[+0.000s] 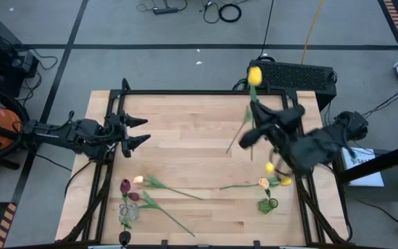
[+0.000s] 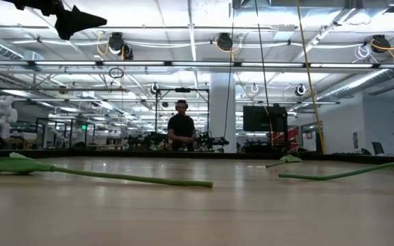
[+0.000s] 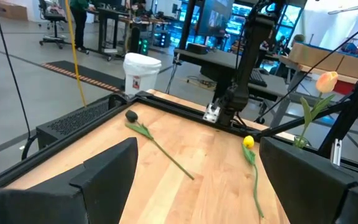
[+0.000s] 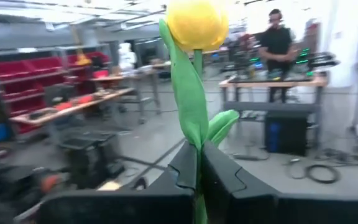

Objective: Sort flowers into vase by color
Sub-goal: Put the top yellow tulip into the green vase

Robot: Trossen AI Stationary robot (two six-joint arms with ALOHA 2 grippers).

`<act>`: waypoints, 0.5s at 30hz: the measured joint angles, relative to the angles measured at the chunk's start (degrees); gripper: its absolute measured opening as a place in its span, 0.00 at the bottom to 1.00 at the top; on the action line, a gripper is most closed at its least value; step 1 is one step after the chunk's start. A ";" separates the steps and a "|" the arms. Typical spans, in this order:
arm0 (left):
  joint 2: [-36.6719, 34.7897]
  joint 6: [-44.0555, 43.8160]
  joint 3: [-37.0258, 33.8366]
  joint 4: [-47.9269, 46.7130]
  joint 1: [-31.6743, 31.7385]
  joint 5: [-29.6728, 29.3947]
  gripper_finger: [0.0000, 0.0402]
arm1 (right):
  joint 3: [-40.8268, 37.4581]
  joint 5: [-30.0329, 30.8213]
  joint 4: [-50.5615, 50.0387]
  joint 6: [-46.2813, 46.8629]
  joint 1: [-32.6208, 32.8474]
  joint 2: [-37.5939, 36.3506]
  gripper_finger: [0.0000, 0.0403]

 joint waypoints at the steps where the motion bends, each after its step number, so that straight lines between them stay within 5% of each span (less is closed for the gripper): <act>1: 0.00 0.00 0.00 0.00 -0.01 0.00 0.85 | 0.00 -0.02 0.29 0.02 1.37 -0.48 0.00; 15: 1.58 0.05 0.00 0.00 0.00 -3.80 0.85 | 0.02 0.24 1.20 -1.60 10.51 -6.89 0.00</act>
